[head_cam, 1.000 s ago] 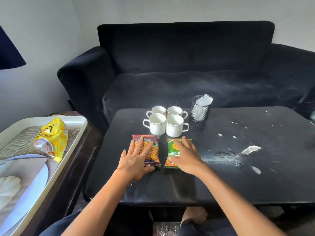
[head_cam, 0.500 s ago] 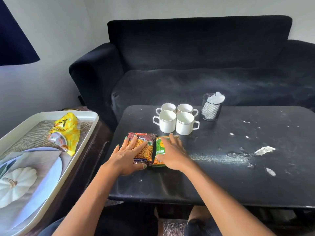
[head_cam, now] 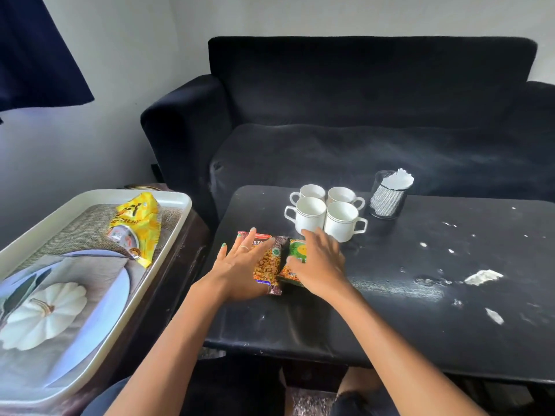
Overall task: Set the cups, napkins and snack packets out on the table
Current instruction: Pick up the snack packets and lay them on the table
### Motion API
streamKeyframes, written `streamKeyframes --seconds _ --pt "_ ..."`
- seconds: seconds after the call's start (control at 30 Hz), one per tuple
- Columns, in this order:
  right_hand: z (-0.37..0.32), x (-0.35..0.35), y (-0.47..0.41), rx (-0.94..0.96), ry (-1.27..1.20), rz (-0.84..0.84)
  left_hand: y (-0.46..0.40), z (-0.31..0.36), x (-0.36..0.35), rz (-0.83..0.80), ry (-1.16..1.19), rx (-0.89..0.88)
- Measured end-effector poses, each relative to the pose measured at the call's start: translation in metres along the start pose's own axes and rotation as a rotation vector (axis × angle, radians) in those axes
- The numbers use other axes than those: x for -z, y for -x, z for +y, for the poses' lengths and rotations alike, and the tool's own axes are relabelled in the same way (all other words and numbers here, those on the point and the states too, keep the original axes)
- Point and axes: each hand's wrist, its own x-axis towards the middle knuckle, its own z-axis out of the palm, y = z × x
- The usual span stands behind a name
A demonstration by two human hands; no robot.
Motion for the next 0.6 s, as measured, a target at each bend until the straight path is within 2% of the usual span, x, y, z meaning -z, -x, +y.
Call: streamKeyframes --seconds 0.13,0.3,0.47,0.6 --pt "-0.013 0.004 0.006 0.108 -0.102 0.211 0.007 0.005 0.025 0.349 0.217 -0.029" --pt "-0.039 0.000 0.026 0.261 -0.304 0.379 0.019 0.005 0.045 0.774 0.432 0.100" --pt "-0.087 -0.013 0.022 0.386 -0.398 0.316 0.031 -0.012 0.057 1.137 0.595 0.277" --pt "-0.140 -0.024 -0.001 0.420 -0.489 0.198 0.041 -0.029 0.065 1.323 0.725 0.539"
